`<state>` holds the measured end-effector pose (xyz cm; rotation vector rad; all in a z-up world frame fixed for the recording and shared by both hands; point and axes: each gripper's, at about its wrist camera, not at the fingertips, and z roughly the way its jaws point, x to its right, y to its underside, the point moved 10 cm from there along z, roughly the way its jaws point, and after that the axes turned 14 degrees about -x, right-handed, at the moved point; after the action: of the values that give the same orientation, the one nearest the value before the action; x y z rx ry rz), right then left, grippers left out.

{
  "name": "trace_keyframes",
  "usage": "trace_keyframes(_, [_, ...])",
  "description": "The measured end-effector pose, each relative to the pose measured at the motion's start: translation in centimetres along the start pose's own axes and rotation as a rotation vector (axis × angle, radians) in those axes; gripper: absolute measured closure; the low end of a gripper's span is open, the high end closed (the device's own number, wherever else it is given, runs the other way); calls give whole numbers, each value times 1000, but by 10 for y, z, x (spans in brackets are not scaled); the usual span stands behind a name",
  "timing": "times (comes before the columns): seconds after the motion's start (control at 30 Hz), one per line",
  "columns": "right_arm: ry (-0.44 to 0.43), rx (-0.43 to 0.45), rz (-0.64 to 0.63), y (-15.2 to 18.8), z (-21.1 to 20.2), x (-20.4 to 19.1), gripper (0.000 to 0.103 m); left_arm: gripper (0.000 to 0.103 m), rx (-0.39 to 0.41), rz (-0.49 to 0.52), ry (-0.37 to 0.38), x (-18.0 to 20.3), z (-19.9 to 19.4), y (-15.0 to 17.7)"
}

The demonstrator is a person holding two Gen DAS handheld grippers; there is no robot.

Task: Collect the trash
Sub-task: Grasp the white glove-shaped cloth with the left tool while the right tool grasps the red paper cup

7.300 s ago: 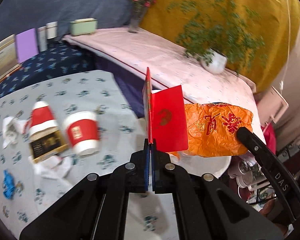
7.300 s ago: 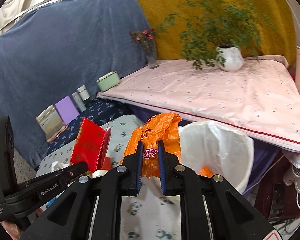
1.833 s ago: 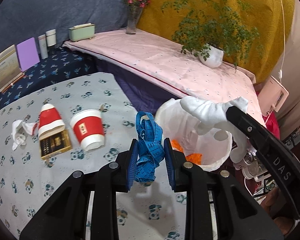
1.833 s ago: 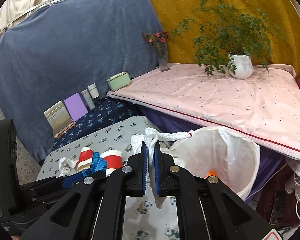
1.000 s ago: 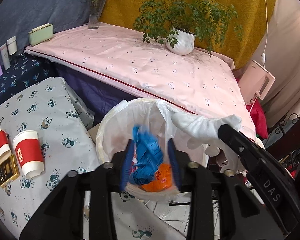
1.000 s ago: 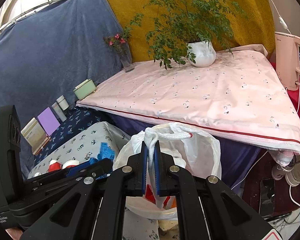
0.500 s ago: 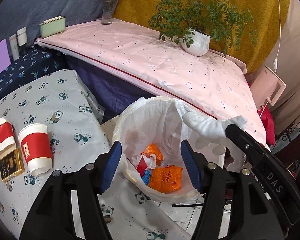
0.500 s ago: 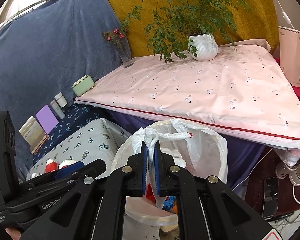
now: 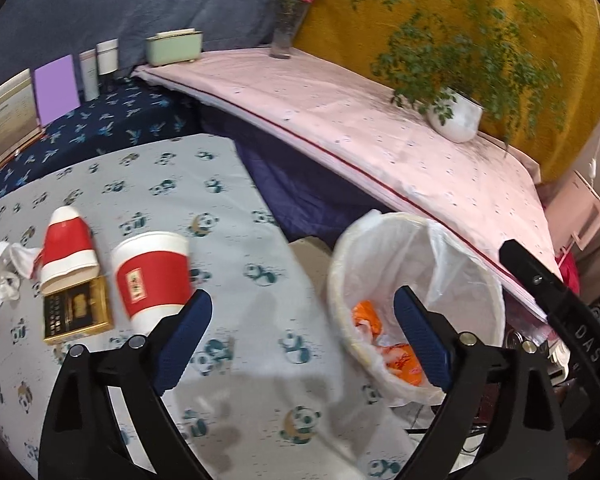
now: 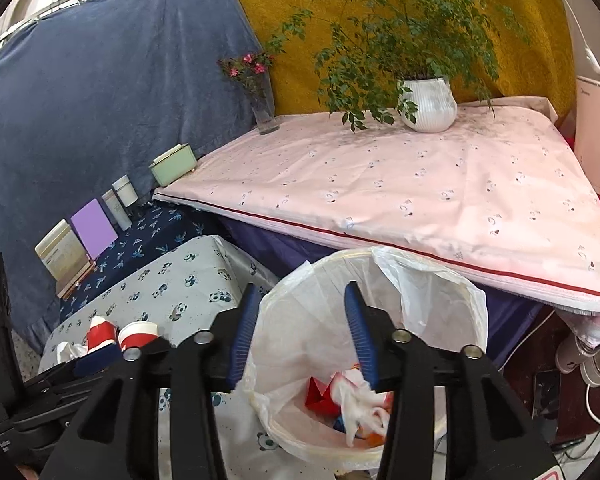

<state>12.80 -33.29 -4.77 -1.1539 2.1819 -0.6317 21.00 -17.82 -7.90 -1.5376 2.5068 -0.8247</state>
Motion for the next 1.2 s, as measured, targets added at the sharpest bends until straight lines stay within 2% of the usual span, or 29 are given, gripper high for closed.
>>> trace_keyframes(0.13, [-24, -9, -23, 1, 1, -18, 59, 15, 10, -64, -20, -33, -8, 3])
trace_keyframes(0.4, [-70, -52, -113, 16, 14, -79, 58, 15, 41, -183, -81, -104, -26, 12])
trace_keyframes(0.67, [-129, -102, -199, 38, 29, -144, 50, 15, 70, -311, -148, -181, -46, 27])
trace_keyframes(0.93, [-168, -153, -276, 63, 46, -200, 47, 15, 85, -433, -250, -261, -57, 44])
trace_keyframes(1.2, [-194, -196, -334, 82, 66, -244, 47, 15, 81, -502, -341, -319, -51, 48])
